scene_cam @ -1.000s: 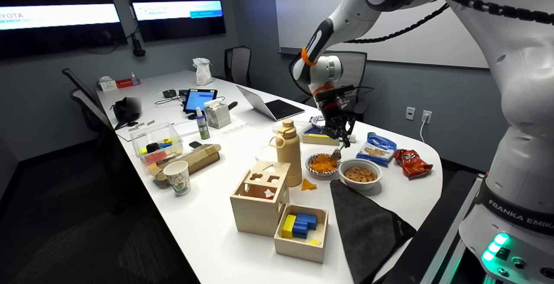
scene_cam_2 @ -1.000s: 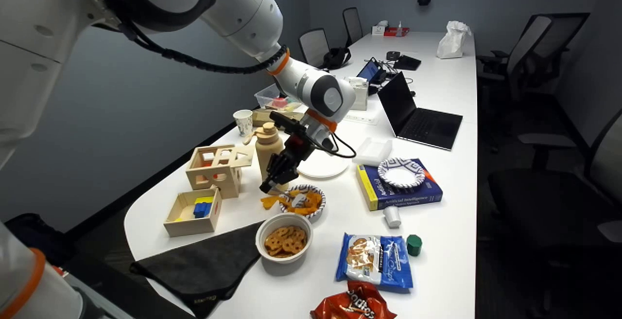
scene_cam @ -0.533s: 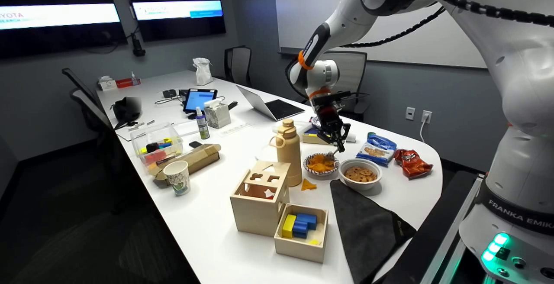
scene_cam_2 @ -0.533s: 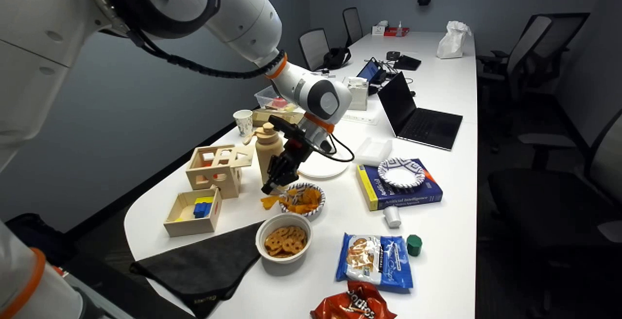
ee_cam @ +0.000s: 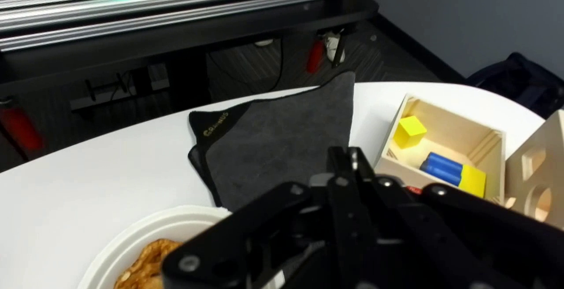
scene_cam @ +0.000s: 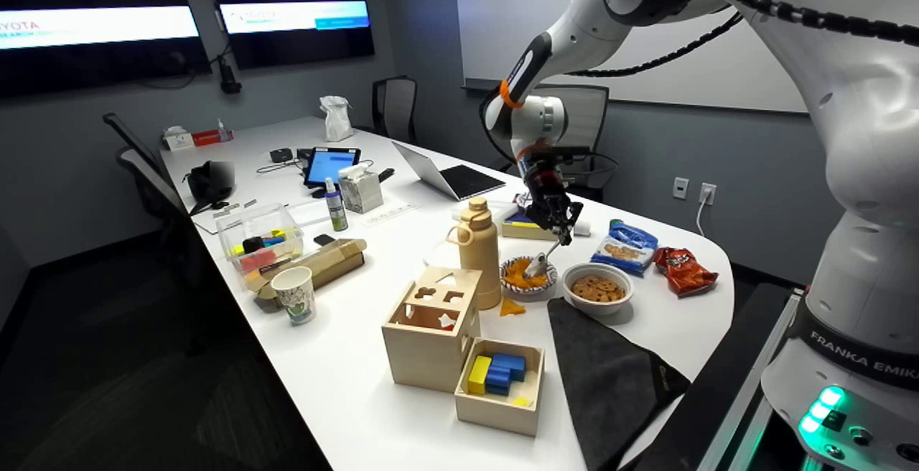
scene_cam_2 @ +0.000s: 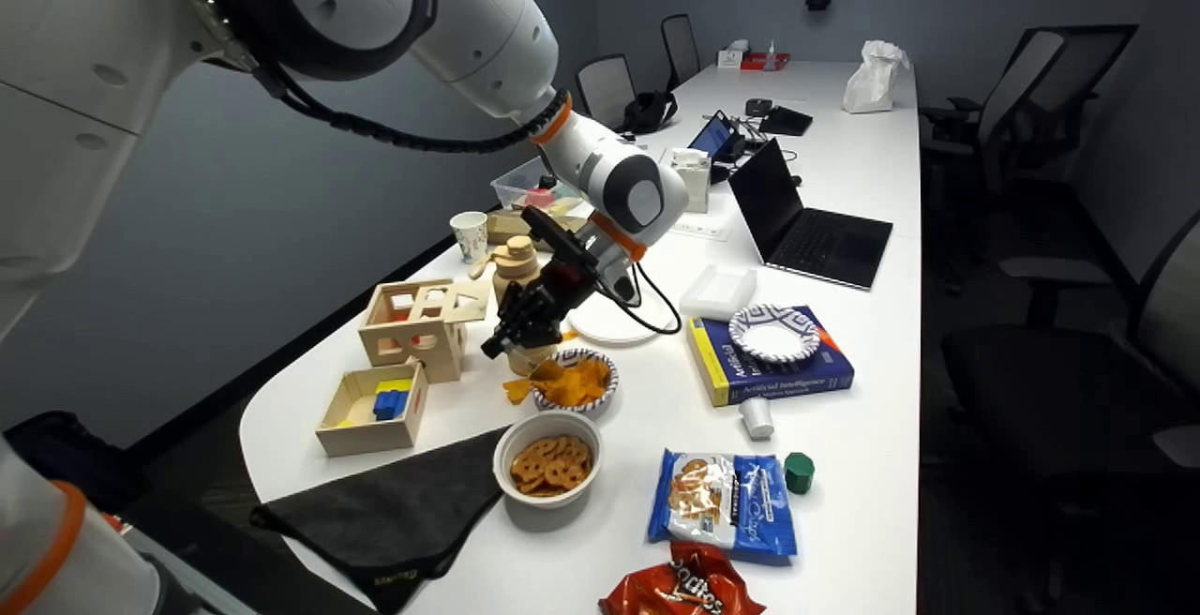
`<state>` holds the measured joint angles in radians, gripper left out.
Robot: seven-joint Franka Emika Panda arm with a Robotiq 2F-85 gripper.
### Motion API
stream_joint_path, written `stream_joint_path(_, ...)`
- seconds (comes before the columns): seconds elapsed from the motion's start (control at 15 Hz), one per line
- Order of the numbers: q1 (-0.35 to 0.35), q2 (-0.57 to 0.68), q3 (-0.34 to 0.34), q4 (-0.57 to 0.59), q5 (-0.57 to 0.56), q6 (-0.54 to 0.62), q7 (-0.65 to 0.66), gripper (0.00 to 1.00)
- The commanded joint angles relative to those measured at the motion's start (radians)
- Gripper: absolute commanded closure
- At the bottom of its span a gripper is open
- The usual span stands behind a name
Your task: Use the silver spatula to stir the bowl
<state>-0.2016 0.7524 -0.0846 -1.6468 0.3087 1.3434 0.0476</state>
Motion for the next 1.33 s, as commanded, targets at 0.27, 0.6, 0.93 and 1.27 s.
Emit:
stream_joint_path(0.27, 0.011, 0.052, -0.032, 0.063, 0.009, -0.107, 0.104, 0.99)
stream_joint_path(0.6, 0.04, 0.051, -0.057, 0.062, -0.01, -0.044, 0.196, 0.99)
stream_joint_path(0.93, 0.06, 0.023, -0.056, 0.043, -0.037, 0.07, 0.184, 0.99)
stream_joint_path(1.27, 0.041, 0.028, -0.017, 0.041, -0.001, 0.133, 0.108, 0.99)
